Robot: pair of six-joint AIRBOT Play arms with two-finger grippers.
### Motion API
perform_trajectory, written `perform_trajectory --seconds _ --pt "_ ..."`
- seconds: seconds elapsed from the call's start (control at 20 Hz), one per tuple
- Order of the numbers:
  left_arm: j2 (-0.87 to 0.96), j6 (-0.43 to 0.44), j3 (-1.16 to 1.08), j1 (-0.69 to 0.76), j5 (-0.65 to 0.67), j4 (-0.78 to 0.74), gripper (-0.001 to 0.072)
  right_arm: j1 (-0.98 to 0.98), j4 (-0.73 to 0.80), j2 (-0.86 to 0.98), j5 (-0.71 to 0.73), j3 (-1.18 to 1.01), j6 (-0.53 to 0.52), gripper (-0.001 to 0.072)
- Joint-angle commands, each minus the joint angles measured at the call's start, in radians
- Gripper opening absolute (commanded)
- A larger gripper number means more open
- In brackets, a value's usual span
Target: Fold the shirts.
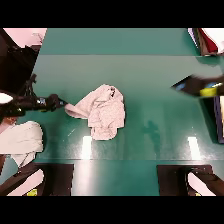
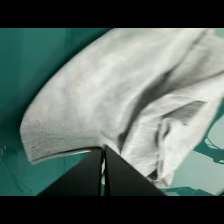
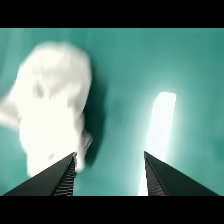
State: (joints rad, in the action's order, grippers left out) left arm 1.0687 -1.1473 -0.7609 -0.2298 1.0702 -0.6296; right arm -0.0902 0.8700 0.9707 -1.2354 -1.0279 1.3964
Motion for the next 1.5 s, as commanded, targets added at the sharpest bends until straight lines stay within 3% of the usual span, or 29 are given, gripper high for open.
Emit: perform_trajectory --seconds 0.0,0.2,0.5,0.55,0.65,0.7,0.85,1.0,1.1,1.25,1.45 --pt "-0.002 0.002 -0.153 -0.001 0.076 0.009 0.0019 -0.272 -0.071 0.08 0.235 0.27 0.019 0.0485" --pt "-0.002 0.002 -0.209 -0.001 0.099 0.009 0.002 -0.498 -0.262 0.298 0.402 0.33 -0.071 0.0478" --pt "-0.002 0.002 -0.209 -0.001 0.117 0.009 0.002 -0.575 -0.327 0.464 0.414 0.208 -0.142 0.0429" --pt "-0.002 0.002 -0.209 -0.001 0.119 0.008 0.002 -0.575 -0.324 0.469 0.415 0.191 -0.145 0.0358" --pt "-0.002 0.002 -0.209 -0.001 0.125 0.009 0.002 -0.574 -0.317 0.468 0.416 0.167 -0.172 0.0083" --pt "-0.002 0.001 -0.209 -0.001 0.128 0.009 0.002 -0.567 -0.314 0.468 0.4 0.156 -0.185 0.0014" --pt "-0.017 -0.043 -0.274 -0.03 0.138 0.001 0.0019 -0.504 -0.161 0.398 0.258 0.105 -0.135 0.0012" --pt "-0.046 -0.071 -0.489 -0.091 0.154 0.002 0.0019 -0.348 0.228 0.197 0.108 0.004 0.081 0.0012" --pt "-0.065 -0.089 -0.653 -0.106 0.154 0.008 0.0019 -0.217 0.394 0.053 0.056 -0.093 0.151 0.0012" --pt "-0.075 -0.119 -0.88 -0.093 0.162 0.066 0.0019 -0.032 0.405 -0.088 0.057 -0.274 0.137 0.0012" --pt "-0.075 -0.119 -1.136 -0.088 0.154 0.229 0.0019 0.065 0.407 -0.2 0.14 -0.476 0.094 0.0012"
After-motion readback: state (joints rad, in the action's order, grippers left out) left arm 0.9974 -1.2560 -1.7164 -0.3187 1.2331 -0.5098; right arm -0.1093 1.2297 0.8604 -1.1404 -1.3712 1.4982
